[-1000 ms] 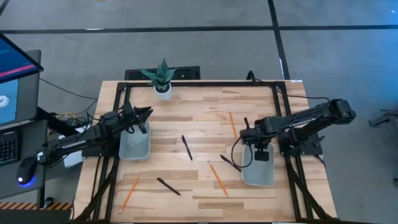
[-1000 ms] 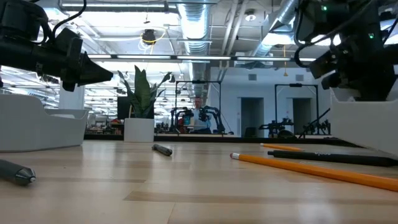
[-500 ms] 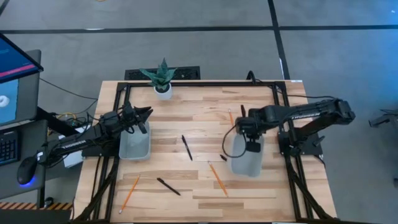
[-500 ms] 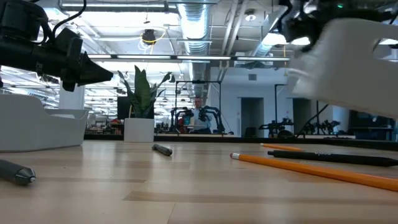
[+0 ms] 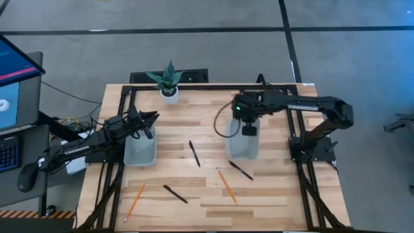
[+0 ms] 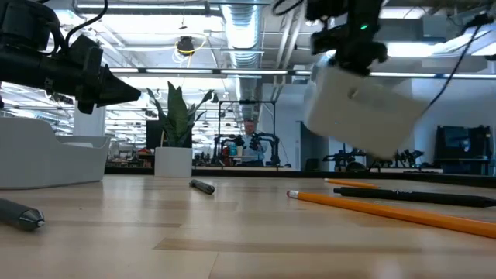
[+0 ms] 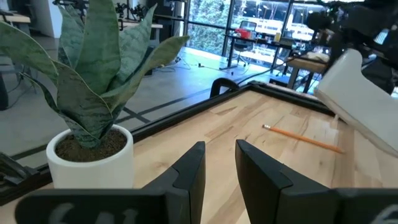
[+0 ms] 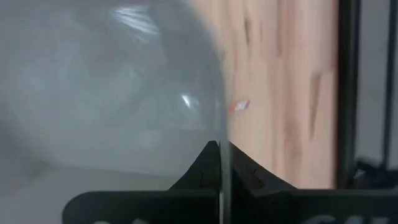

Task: Sort pens & pencils
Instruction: Move the right gray bin to the middle of the table

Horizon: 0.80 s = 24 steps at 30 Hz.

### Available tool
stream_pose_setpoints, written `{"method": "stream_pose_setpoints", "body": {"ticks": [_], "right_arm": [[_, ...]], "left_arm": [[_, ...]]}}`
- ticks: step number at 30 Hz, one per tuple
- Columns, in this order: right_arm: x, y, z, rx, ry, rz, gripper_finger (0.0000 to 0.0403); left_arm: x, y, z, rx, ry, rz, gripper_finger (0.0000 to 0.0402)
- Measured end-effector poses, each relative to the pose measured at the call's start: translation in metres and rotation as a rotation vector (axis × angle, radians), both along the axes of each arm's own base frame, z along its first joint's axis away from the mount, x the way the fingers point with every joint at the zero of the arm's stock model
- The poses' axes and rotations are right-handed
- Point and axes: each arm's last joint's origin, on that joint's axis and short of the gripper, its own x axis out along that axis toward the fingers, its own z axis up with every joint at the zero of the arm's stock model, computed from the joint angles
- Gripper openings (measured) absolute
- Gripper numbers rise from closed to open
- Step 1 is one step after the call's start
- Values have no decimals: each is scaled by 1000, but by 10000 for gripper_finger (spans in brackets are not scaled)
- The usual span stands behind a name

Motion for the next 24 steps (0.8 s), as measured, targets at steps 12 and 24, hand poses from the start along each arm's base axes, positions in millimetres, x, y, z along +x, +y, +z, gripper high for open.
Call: {"method": "stream_pose_setpoints", "body": {"ticks": [12, 24], "right_arm": [[63, -47, -29, -16, 91, 144, 21], [88, -56, -71, 41, 175, 110, 21]], "left_arm": [[3, 1, -6, -32, 57, 1, 79], [8, 3, -15, -71, 152, 1, 79]]}}
